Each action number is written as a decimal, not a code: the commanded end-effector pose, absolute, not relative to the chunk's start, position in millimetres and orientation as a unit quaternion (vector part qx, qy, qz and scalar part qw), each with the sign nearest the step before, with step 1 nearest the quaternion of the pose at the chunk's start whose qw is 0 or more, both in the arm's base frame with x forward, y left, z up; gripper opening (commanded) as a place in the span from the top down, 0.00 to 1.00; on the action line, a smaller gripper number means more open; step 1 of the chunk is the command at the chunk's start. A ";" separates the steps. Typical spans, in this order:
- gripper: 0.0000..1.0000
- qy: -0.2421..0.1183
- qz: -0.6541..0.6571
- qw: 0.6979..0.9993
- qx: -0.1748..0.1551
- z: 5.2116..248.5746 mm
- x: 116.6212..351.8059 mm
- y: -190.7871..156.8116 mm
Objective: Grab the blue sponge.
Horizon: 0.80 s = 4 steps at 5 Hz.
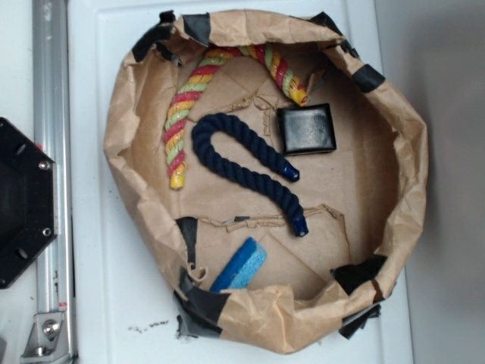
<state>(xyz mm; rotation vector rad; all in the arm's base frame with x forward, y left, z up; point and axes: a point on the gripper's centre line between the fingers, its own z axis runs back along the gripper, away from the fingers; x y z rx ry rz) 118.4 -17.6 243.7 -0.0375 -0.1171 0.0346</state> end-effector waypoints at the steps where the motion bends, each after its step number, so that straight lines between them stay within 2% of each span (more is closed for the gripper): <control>1: 0.00 -0.059 0.017 0.998 -0.019 243.7 118.4 -17.6; 2: 0.00 -0.059 0.086 0.994 -0.016 225.6 168.4 -19.1; 3: 0.00 -0.034 0.167 0.985 -0.010 192.7 217.2 -8.9; 4: 0.00 0.017 0.289 0.957 -0.010 149.3 250.2 -11.0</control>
